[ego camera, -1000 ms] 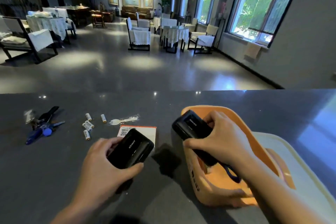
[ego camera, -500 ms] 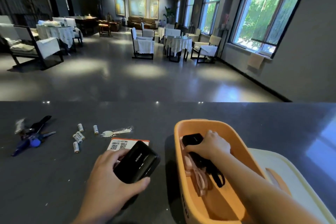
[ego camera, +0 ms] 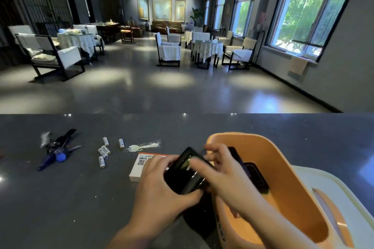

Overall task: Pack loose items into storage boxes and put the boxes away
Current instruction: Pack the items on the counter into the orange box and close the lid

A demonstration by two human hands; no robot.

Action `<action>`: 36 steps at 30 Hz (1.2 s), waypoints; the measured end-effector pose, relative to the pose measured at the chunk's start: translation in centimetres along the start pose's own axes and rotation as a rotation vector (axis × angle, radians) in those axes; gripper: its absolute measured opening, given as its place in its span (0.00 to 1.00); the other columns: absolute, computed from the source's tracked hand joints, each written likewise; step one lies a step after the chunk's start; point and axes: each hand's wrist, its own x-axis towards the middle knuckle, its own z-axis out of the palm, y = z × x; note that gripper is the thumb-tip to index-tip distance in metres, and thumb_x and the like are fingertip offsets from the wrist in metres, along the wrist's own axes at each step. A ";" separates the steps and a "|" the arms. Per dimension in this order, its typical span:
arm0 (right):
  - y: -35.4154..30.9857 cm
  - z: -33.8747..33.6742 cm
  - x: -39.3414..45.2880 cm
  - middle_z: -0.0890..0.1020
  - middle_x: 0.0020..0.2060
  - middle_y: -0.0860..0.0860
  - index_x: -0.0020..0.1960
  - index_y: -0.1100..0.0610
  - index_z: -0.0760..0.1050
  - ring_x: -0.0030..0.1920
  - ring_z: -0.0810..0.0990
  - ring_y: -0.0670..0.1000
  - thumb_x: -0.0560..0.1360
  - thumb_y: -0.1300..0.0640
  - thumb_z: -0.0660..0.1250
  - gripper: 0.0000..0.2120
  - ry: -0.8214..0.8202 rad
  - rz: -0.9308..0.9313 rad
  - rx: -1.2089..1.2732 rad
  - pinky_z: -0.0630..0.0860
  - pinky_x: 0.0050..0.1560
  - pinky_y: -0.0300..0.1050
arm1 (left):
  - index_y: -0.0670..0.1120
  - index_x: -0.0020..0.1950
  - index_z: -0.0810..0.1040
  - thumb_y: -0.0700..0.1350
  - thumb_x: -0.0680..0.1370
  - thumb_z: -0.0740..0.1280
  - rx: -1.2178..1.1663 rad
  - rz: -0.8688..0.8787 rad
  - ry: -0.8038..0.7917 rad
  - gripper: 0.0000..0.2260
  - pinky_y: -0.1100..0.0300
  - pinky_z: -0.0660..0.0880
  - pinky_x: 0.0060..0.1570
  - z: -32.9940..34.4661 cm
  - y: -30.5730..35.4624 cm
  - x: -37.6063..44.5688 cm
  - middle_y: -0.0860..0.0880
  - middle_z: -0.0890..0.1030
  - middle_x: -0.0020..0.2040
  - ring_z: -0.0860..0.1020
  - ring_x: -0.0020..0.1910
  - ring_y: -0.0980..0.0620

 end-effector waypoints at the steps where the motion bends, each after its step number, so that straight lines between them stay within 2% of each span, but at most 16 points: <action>1: 0.3 0.6 -0.5 0.81 0.46 0.47 0.60 0.46 0.70 0.47 0.82 0.44 0.67 0.46 0.77 0.26 0.032 -0.005 0.013 0.78 0.53 0.47 | 0.58 0.51 0.77 0.58 0.52 0.74 -0.011 0.017 0.003 0.27 0.68 0.69 0.49 0.2 0.6 0.1 0.61 0.74 0.46 0.74 0.51 0.60; 3: 0.6 0.6 -0.9 0.82 0.45 0.49 0.57 0.47 0.71 0.46 0.83 0.47 0.67 0.60 0.78 0.24 0.104 0.000 0.094 0.80 0.51 0.49 | 0.59 0.51 0.76 0.58 0.53 0.74 -0.031 0.026 -0.007 0.27 0.69 0.68 0.48 0.5 1.4 0.0 0.62 0.73 0.46 0.72 0.51 0.61; 6: -0.1 -0.9 -1.1 0.84 0.42 0.53 0.57 0.52 0.72 0.43 0.85 0.53 0.66 0.68 0.76 0.25 0.091 0.058 0.297 0.79 0.39 0.45 | 0.60 0.54 0.76 0.58 0.54 0.77 -0.172 -0.025 -0.120 0.29 0.72 0.69 0.48 0.0 1.3 -0.3 0.62 0.74 0.50 0.74 0.53 0.63; 9: -1.2 -2.7 -0.9 0.85 0.41 0.55 0.59 0.56 0.73 0.43 0.85 0.58 0.65 0.68 0.76 0.26 0.028 0.092 0.385 0.80 0.38 0.47 | 0.55 0.53 0.81 0.57 0.59 0.76 -0.546 -0.169 -0.325 0.24 0.67 0.75 0.49 -0.8 1.1 -0.2 0.54 0.83 0.51 0.80 0.52 0.55; 10: -1.5 -3.1 -0.9 0.85 0.42 0.56 0.60 0.56 0.73 0.43 0.85 0.58 0.64 0.67 0.76 0.27 0.018 0.112 0.388 0.80 0.37 0.47 | 0.53 0.51 0.82 0.56 0.59 0.76 -0.647 -0.222 -0.358 0.22 0.64 0.77 0.49 -0.8 1.1 -0.2 0.50 0.84 0.49 0.82 0.51 0.51; 12: -1.8 -2.9 -1.0 0.83 0.47 0.57 0.60 0.55 0.73 0.44 0.85 0.58 0.60 0.63 0.78 0.30 0.065 0.154 0.417 0.81 0.38 0.49 | 0.51 0.50 0.83 0.53 0.60 0.76 -0.733 -0.285 -0.323 0.20 0.61 0.78 0.47 -0.5 1.3 -0.4 0.46 0.85 0.47 0.83 0.48 0.48; 14: -1.4 -1.7 -1.4 0.80 0.51 0.57 0.60 0.56 0.71 0.47 0.85 0.57 0.57 0.58 0.79 0.33 0.180 0.185 0.446 0.82 0.44 0.52 | 0.49 0.48 0.83 0.47 0.63 0.78 -0.690 -0.264 -0.202 0.15 0.65 0.78 0.43 -0.2 1.9 -0.7 0.48 0.85 0.44 0.83 0.45 0.51; 15: -1.3 -1.0 -1.7 0.79 0.51 0.57 0.59 0.55 0.69 0.49 0.84 0.56 0.59 0.57 0.79 0.32 0.216 0.201 0.448 0.82 0.47 0.51 | 0.50 0.48 0.82 0.44 0.64 0.79 -0.636 -0.239 -0.144 0.15 0.68 0.76 0.40 0.0 2.2 -0.9 0.50 0.85 0.43 0.83 0.43 0.54; 18: -1.8 1.1 -3.1 0.78 0.51 0.53 0.55 0.52 0.63 0.49 0.82 0.48 0.66 0.57 0.78 0.27 0.234 0.210 0.462 0.80 0.46 0.41 | 0.58 0.47 0.79 0.39 0.65 0.78 -0.492 -0.192 -0.033 0.18 0.71 0.74 0.37 0.5 3.4 -1.4 0.57 0.83 0.41 0.81 0.40 0.61; 21: -1.8 1.5 -3.3 0.78 0.51 0.52 0.57 0.52 0.61 0.47 0.82 0.45 0.60 0.54 0.80 0.35 0.276 0.179 0.446 0.78 0.41 0.36 | 0.63 0.47 0.76 0.41 0.64 0.77 -0.379 -0.120 -0.022 0.21 0.64 0.76 0.40 1.2 4.5 -1.9 0.60 0.82 0.42 0.80 0.41 0.62; 23: -1.8 0.7 -3.1 0.79 0.50 0.53 0.57 0.54 0.64 0.45 0.83 0.45 0.61 0.57 0.80 0.33 0.314 0.157 0.427 0.78 0.40 0.35 | 0.62 0.50 0.75 0.43 0.63 0.78 -0.349 -0.105 -0.038 0.22 0.59 0.77 0.42 1.8 4.8 -1.8 0.60 0.81 0.45 0.79 0.43 0.62; 25: -2.1 -0.8 -2.6 0.81 0.49 0.54 0.57 0.56 0.67 0.44 0.84 0.45 0.62 0.58 0.80 0.31 0.347 0.129 0.395 0.79 0.40 0.36 | 0.64 0.53 0.74 0.45 0.62 0.79 -0.355 -0.091 -0.106 0.26 0.62 0.78 0.44 2.3 4.6 -1.5 0.63 0.80 0.48 0.80 0.45 0.63; 28: -3.0 -4.4 -0.6 0.80 0.47 0.50 0.57 0.54 0.68 0.42 0.83 0.45 0.64 0.52 0.79 0.28 0.333 0.122 0.185 0.76 0.35 0.34 | 0.67 0.61 0.70 0.53 0.65 0.76 -0.353 -0.057 -0.290 0.27 0.66 0.75 0.52 2.8 3.9 -1.4 0.67 0.77 0.55 0.76 0.54 0.67; 32: -0.8 -8.4 4.2 0.79 0.45 0.47 0.56 0.51 0.68 0.44 0.80 0.47 0.60 0.34 0.73 0.33 0.328 0.255 -0.431 0.78 0.43 0.46 | 0.67 0.62 0.68 0.59 0.70 0.70 -0.291 -0.127 -0.397 0.22 0.60 0.71 0.61 3.8 1.6 -1.8 0.69 0.73 0.60 0.70 0.59 0.73; 34: 1.3 -8.7 5.8 0.79 0.46 0.47 0.57 0.52 0.68 0.43 0.79 0.47 0.58 0.30 0.70 0.37 0.288 0.317 -0.683 0.77 0.41 0.45 | 0.70 0.60 0.65 0.62 0.70 0.69 -0.255 -0.139 -0.473 0.21 0.65 0.68 0.61 4.0 0.8 -1.9 0.72 0.68 0.60 0.66 0.59 0.75; 36: 3.6 -8.3 6.7 0.79 0.45 0.46 0.59 0.54 0.70 0.41 0.79 0.45 0.57 0.27 0.69 0.41 0.241 0.312 -0.826 0.78 0.38 0.42 | 0.72 0.59 0.63 0.61 0.71 0.69 -0.253 -0.153 -0.528 0.21 0.67 0.65 0.58 4.2 0.5 -1.7 0.76 0.64 0.58 0.64 0.58 0.76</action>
